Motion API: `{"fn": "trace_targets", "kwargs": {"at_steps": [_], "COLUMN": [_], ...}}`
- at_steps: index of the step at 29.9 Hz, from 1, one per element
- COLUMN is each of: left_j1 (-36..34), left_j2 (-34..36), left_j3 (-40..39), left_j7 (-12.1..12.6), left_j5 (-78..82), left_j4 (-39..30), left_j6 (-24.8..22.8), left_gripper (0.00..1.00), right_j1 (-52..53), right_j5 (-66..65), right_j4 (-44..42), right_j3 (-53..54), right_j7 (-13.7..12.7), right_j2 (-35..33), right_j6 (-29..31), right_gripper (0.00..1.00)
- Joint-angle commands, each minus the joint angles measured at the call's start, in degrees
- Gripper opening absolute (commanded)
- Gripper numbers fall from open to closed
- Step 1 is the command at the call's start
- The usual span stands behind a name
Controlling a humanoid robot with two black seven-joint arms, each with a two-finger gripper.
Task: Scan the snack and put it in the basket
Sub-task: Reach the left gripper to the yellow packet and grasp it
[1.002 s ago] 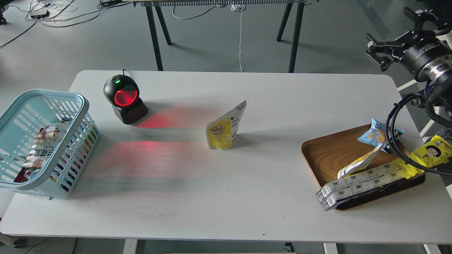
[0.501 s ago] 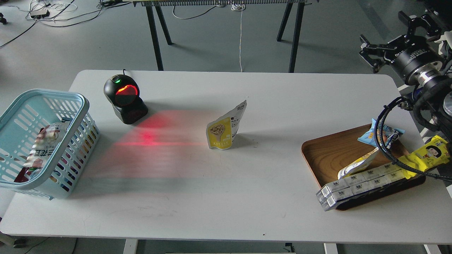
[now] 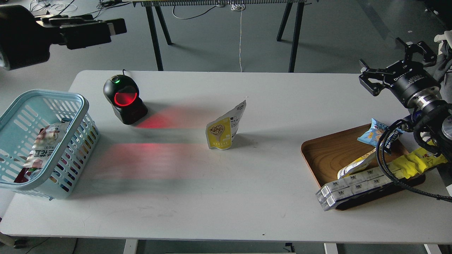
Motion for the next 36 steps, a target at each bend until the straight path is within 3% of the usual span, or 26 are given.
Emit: {"fn": "trace_targets", "kwargs": {"at_steps": [1, 8, 12, 20, 26, 36], "left_j1": [0.0, 0.1, -0.1, -0.3, -0.1, 3.7], "left_j2": [-6.3, -15.1, -22.3, -32.9, -39.9, -43.4], "left_j3": [2.5, 7.5, 7.7, 12.6, 15.6, 16.1], "left_j7": [0.5, 5.7, 12.3, 22.3, 25.2, 24.3], "left_j5": [11.1, 21.4, 21.4, 22.1, 27.6, 40.3], "left_j4": [0.0, 0.0, 0.0, 0.0, 0.2, 4.5], "left_j6": [0.0, 0.0, 0.0, 0.0, 0.0, 0.0], "left_gripper": [1.0, 1.0, 1.0, 0.98, 0.98, 0.98], "right_j1": [0.0, 0.1, 0.2, 0.3, 0.2, 0.1], "right_j5": [0.0, -0.1, -0.1, -0.1, -0.1, -0.2], "right_j4": [0.1, 0.3, 0.3, 0.2, 0.1, -0.1], "right_j3": [0.1, 0.3, 0.3, 0.3, 0.3, 0.1], "right_j7": [0.0, 0.1, 0.1, 0.1, 0.1, 0.2], "right_j2": [-0.1, 0.6, 0.7, 0.7, 0.7, 0.8], "right_j6": [-0.2, -0.4, -0.4, -0.4, -0.4, -0.4], "right_gripper": [0.98, 0.98, 0.98, 0.98, 0.98, 0.98]}}
